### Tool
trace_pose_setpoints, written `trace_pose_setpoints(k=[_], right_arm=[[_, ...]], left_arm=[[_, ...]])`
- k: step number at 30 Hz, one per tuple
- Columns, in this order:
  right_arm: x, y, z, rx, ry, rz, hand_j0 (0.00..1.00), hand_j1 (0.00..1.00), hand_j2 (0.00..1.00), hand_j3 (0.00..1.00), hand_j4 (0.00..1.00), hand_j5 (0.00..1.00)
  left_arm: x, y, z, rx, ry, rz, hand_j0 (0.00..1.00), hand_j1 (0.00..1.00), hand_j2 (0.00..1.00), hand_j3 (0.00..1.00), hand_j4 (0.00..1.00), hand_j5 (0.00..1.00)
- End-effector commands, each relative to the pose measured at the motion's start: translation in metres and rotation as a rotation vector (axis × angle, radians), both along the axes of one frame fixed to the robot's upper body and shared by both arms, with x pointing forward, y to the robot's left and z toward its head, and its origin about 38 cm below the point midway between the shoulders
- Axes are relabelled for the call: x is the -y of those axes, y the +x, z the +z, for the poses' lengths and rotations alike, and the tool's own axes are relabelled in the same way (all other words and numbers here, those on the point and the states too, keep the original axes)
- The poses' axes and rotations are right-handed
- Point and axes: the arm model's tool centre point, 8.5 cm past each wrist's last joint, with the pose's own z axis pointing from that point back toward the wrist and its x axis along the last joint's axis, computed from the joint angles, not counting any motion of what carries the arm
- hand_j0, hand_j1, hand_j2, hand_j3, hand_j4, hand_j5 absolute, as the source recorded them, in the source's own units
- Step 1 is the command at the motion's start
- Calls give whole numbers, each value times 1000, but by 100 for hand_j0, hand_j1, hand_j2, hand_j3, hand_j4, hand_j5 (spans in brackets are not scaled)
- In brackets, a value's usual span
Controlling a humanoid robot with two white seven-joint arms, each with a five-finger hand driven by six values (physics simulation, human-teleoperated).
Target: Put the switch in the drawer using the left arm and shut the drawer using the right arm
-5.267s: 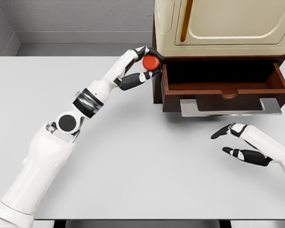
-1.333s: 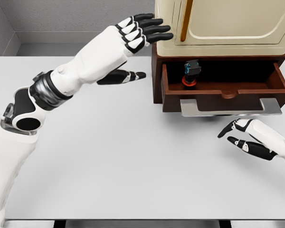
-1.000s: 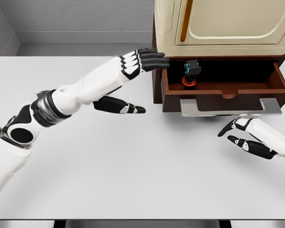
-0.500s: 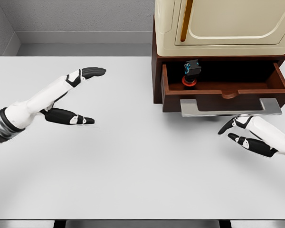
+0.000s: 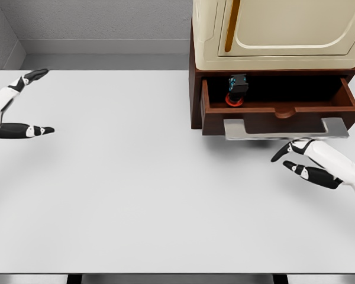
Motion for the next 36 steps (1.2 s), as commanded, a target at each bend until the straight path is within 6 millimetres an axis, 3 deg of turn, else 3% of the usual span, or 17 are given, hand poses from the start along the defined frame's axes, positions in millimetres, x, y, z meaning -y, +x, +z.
trace_pose_setpoints(k=[1, 6, 10, 13, 36], right_arm=[[1, 0, -1, -10, 16, -3, 51, 51, 51, 51, 51, 51], [4, 7, -1, -7, 11, -14, 51, 51, 51, 51, 51, 51], [6, 10, -1, -8, 11, -21, 51, 51, 51, 51, 51, 51], [4, 17, -7, -26, 11, -16, 51, 51, 51, 51, 51, 51], [4, 36, -8, -13, 18, -36, 53, 53, 53, 53, 53, 53]], left_arm=[[-6, 0, -3, -10, -11, 16, 100, 100, 100, 100, 100, 100], [-4, 1, -6, -14, -19, 18, 100, 100, 100, 100, 100, 100], [20, 1, -3, 16, -46, -33, 100, 100, 100, 100, 100, 100], [25, 0, -4, 15, -46, -45, 100, 100, 100, 100, 100, 100], [23, -1, -8, 5, -52, -35, 100, 100, 100, 100, 100, 100]])
